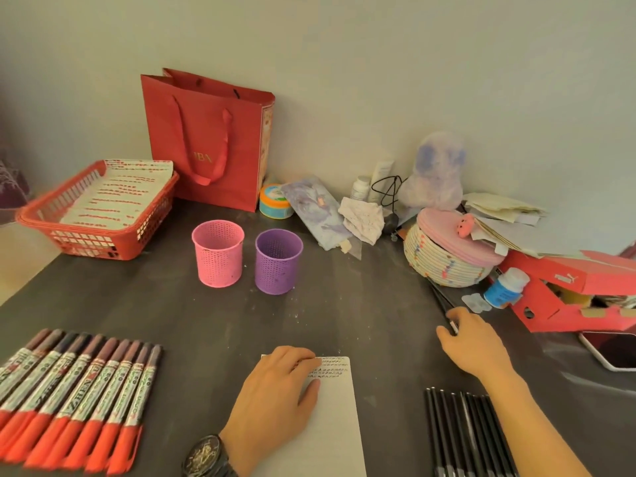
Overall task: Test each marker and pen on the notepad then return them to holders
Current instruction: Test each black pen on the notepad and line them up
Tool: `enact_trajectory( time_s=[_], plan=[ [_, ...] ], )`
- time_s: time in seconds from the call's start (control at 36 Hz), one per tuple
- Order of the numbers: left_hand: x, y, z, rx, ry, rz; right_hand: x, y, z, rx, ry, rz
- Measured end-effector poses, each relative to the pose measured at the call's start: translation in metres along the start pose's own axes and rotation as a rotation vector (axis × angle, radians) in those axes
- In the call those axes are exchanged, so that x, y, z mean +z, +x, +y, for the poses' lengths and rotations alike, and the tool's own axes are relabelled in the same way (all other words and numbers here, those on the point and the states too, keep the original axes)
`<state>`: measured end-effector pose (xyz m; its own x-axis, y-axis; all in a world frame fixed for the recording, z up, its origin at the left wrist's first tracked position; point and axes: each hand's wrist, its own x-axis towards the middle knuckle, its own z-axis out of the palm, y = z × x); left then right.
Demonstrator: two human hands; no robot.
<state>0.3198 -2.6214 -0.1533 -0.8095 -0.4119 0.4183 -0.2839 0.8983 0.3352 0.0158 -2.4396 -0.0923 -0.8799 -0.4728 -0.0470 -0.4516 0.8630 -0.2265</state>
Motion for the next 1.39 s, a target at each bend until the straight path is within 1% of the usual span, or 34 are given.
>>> enact_trajectory(
  time_s=[0.08, 0.22, 0.33, 0.39, 0.44, 0.5, 0.58, 0.67, 0.72, 0.89, 0.97, 1.17, 1.31, 1.39],
  plan=[
    [0.001, 0.000, 0.000, 0.005, 0.002, 0.009, 0.001, 0.004, -0.006, -0.014, -0.097, -0.024],
    [0.003, -0.001, -0.001, -0.002, -0.022, 0.028, 0.005, -0.002, -0.012, 0.007, -0.100, -0.014],
    [0.003, 0.000, -0.001, -0.007, -0.042, 0.027, 0.000, -0.005, -0.015, 0.021, -0.068, -0.124],
    [0.003, 0.000, -0.001, -0.012, -0.055, 0.021, -0.002, -0.008, -0.019, 0.064, 0.080, -0.185],
    [0.003, 0.000, -0.001, -0.020, -0.071, 0.016, -0.002, -0.014, -0.026, 0.127, 0.335, -0.210],
    [0.002, 0.000, -0.001, -0.029, -0.082, 0.008, -0.004, -0.026, -0.038, 0.163, 0.611, -0.209],
    [0.000, 0.000, 0.000, -0.038, -0.083, -0.011, -0.006, -0.057, -0.064, 0.142, 0.979, -0.178],
    [-0.001, 0.000, 0.001, -0.050, -0.091, -0.025, 0.001, -0.094, -0.090, 0.103, 1.217, -0.134],
    [-0.003, 0.000, 0.002, -0.053, -0.100, -0.040, 0.012, -0.115, -0.104, 0.095, 1.310, -0.122],
    [-0.011, 0.002, 0.007, 0.012, -0.155, -0.071, 0.051, -0.150, -0.125, 0.069, 1.321, -0.100],
    [-0.013, 0.002, 0.009, 0.046, -0.169, -0.070, 0.057, -0.156, -0.125, -0.031, 1.267, -0.044],
    [-0.010, 0.005, 0.010, 0.129, -0.128, -0.016, 0.057, -0.164, -0.121, -0.223, 1.212, -0.072],
    [-0.009, 0.005, 0.012, 0.145, -0.066, 0.018, 0.058, -0.164, -0.120, -0.259, 1.263, -0.033],
    [-0.011, 0.005, 0.012, 0.161, -0.047, 0.052, 0.058, -0.163, -0.119, -0.265, 1.288, -0.059]
  ],
)
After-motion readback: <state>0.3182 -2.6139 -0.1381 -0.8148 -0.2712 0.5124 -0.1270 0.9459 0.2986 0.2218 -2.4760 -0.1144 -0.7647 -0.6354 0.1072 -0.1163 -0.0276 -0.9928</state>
